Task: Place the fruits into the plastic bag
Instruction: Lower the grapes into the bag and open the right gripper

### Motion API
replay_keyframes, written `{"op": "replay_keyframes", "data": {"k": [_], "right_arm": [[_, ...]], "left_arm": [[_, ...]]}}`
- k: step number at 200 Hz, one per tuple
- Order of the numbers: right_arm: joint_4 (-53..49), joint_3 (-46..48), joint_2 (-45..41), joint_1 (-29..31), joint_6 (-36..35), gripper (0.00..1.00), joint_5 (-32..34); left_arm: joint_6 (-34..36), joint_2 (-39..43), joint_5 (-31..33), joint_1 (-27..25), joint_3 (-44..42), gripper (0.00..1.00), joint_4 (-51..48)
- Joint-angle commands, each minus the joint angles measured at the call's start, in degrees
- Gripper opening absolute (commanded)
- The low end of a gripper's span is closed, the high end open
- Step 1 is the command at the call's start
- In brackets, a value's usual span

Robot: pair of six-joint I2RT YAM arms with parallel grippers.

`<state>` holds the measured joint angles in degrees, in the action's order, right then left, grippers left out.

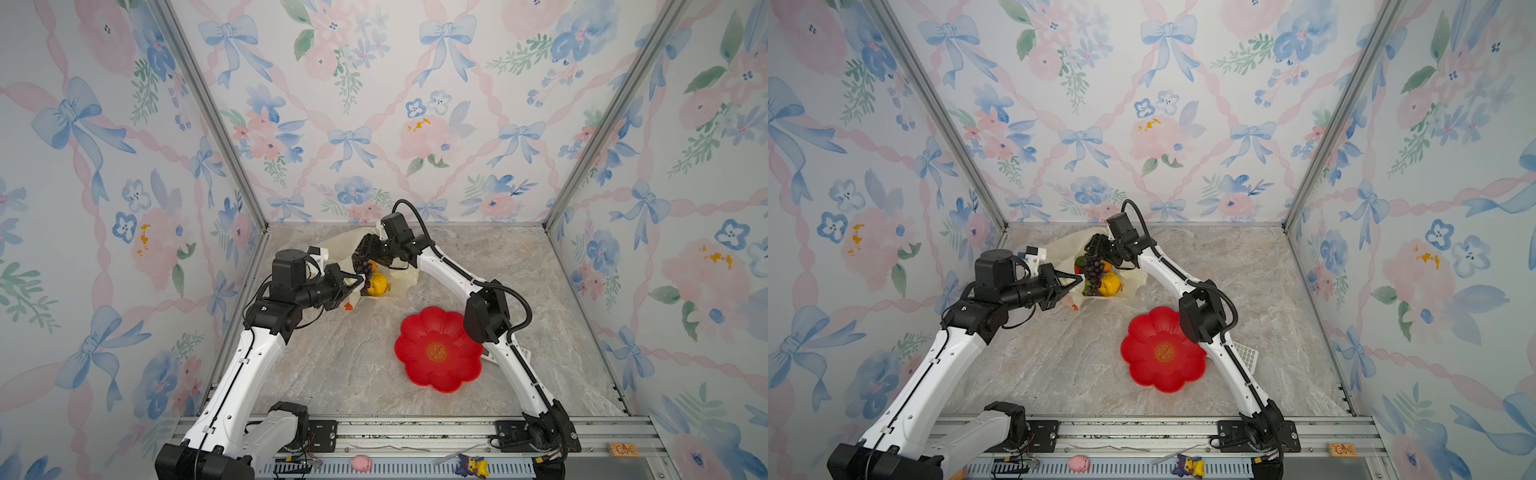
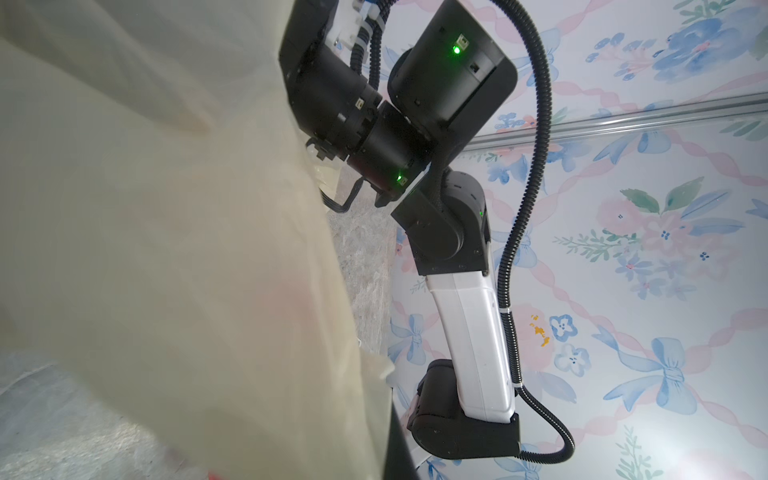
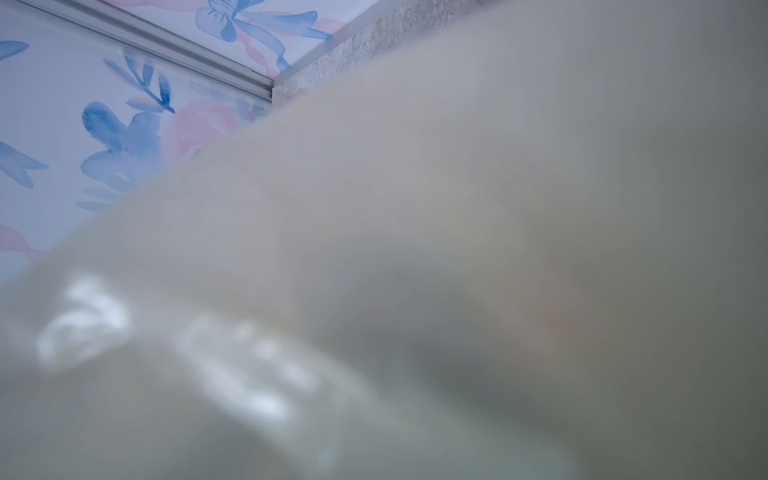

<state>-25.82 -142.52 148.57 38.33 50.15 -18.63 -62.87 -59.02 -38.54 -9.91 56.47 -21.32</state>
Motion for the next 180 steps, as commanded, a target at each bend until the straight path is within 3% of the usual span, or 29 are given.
{"op": "replay_keyframes", "data": {"k": [1,99,180], "right_arm": [[0.5,-0.4,-1.8,-0.3,-0.1,0.78,0.4],[-4.0,2.1,-7.6,0.2,-5.7,0.82,0.0],[-12.4,3.5,-15.2,1.8,-15.7,0.83,-7.2]], "left_arm": [[0.3,0.0,-1.8,0.4,0.6,0.0,0.6],[0.2,0.5,-2.3,0.8,0.0,0.0,1.5],[0.0,3.5,-2.5,2.0,-2.1,0.0,1.6]]}}
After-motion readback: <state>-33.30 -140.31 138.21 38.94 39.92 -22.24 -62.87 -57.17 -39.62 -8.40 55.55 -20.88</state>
